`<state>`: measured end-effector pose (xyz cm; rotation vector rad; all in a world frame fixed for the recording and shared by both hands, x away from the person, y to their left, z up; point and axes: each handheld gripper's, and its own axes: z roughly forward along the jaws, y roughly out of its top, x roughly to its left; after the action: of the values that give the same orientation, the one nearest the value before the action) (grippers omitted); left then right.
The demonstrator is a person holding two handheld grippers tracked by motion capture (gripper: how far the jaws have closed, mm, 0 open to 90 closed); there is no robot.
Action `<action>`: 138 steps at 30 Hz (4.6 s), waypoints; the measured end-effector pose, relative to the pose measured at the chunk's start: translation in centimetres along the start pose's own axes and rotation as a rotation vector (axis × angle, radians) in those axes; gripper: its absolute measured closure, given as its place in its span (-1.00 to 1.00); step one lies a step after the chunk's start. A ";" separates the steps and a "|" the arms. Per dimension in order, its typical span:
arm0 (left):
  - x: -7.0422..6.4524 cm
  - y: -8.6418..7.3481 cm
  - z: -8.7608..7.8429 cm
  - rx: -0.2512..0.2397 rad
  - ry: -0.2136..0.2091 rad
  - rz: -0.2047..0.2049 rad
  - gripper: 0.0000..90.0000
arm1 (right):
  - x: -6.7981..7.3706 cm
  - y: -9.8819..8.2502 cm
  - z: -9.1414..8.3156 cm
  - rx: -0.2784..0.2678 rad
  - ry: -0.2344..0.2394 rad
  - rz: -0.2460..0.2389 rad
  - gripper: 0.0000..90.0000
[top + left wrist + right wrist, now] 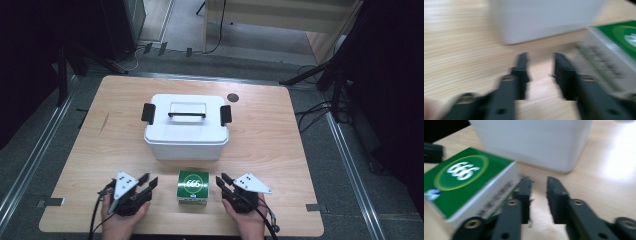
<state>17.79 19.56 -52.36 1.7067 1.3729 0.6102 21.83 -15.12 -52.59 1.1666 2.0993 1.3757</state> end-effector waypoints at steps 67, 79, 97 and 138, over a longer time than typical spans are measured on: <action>12.1 -1.7 -0.1 0.019 0.184 -0.094 -1.00 | -3.7 25.7 9.6 0.513 0.343 -0.672 -0.25; 12.1 -1.7 -0.1 0.025 0.173 -0.096 -1.00 | -0.4 26.2 11.9 0.597 0.330 -0.850 0.40; 12.2 -1.7 0.0 0.026 0.168 -0.106 -1.00 | 3.2 26.5 14.1 0.670 0.319 -0.999 0.84; 12.6 -1.7 -0.1 0.026 0.152 -0.135 -1.00 | 0.9 30.7 8.0 0.586 0.244 -1.046 0.90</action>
<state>20.37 31.61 -55.36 1.5994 1.5946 0.6584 40.14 -4.25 -29.08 -0.0893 2.7197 0.4243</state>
